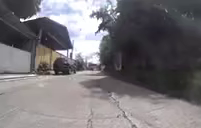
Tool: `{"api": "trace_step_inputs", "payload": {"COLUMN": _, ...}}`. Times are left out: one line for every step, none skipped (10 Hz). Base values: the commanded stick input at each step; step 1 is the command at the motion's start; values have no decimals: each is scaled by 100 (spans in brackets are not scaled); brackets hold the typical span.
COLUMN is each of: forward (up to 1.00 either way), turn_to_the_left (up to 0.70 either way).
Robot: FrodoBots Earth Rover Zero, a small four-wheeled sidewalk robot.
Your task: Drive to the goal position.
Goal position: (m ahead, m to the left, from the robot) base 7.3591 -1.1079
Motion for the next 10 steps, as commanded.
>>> {"api": "trace_step_inputs", "payload": {"forward": 50, "turn_to_the_left": 0}}
{"api": "trace_step_inputs", "payload": {"forward": 50, "turn_to_the_left": 0}}
{"api": "trace_step_inputs", "payload": {"forward": 50, "turn_to_the_left": 0}}
{"api": "trace_step_inputs", "payload": {"forward": 50, "turn_to_the_left": 0}}
{"api": "trace_step_inputs", "payload": {"forward": 50, "turn_to_the_left": 0}}
{"api": "trace_step_inputs", "payload": {"forward": 50, "turn_to_the_left": 0}}
{"api": "trace_step_inputs", "payload": {"forward": 50, "turn_to_the_left": 0}}
{"api": "trace_step_inputs", "payload": {"forward": 50, "turn_to_the_left": 0}}
{"api": "trace_step_inputs", "payload": {"forward": 50, "turn_to_the_left": 0}}
{"api": "trace_step_inputs", "payload": {"forward": 50, "turn_to_the_left": 0}}
